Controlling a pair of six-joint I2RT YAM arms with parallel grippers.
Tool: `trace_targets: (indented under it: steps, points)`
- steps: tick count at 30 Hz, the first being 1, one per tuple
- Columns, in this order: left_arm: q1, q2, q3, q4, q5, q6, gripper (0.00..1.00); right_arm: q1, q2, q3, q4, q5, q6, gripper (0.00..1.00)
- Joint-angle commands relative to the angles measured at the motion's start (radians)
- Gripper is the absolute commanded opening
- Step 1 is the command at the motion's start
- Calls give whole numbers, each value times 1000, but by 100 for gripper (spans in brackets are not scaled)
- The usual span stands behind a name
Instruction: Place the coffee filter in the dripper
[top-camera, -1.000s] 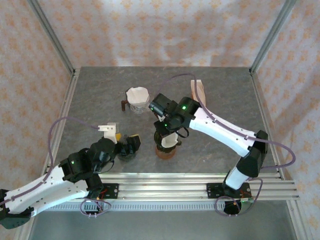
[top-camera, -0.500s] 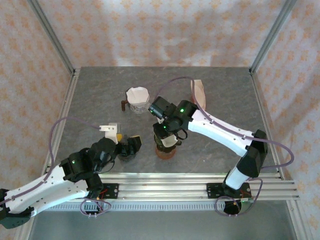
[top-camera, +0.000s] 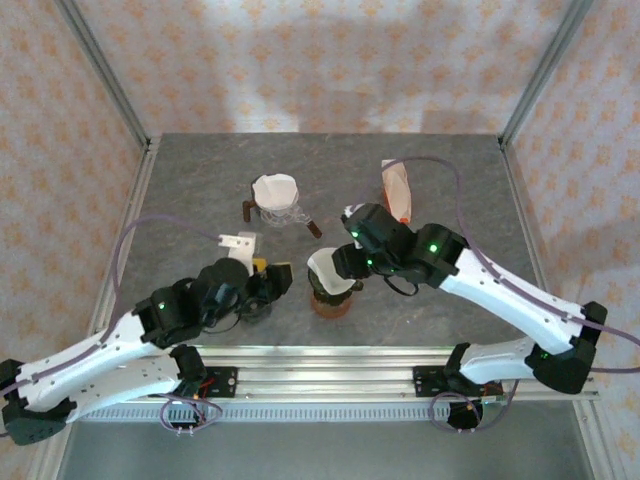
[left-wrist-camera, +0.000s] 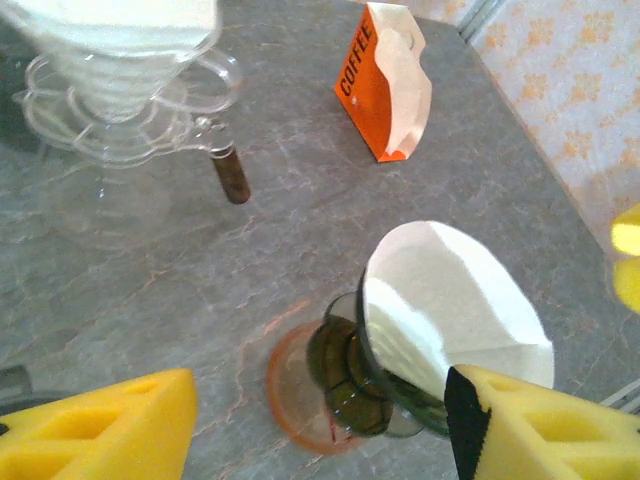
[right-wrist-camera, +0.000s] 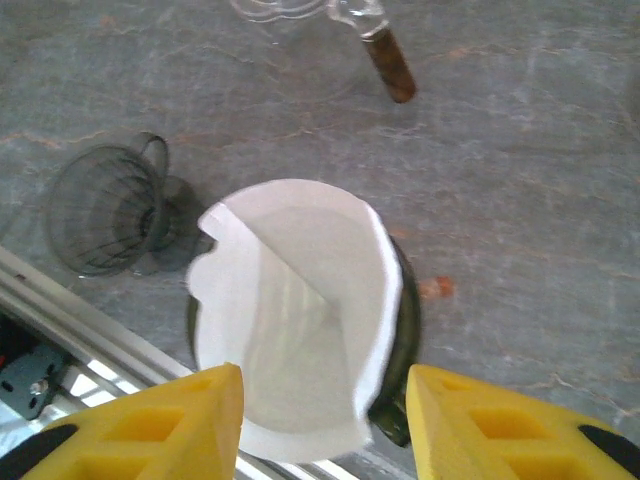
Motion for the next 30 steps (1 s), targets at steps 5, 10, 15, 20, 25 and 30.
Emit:
trace_targets:
  steps: [5,10,15,20,25,30]
  points:
    - [21,246,181,-38,98,76,74,6,-84,-115,62,129,66,48]
    - [33,365,240,-64,103,107,84,6,-122,-156,64,138,83,50]
    - [52,424,265,-94,107,117,83,6,-157,-186,63,149,92,54]
    - [56,447,268,-120,119,117,67,6,-178,-207,66,161,100,54]
    - [56,443,255,-140,132,111,59,6,-181,-221,76,160,99,55]
    - [56,437,250,-170,140,111,53,4,-173,-231,100,148,98,55]
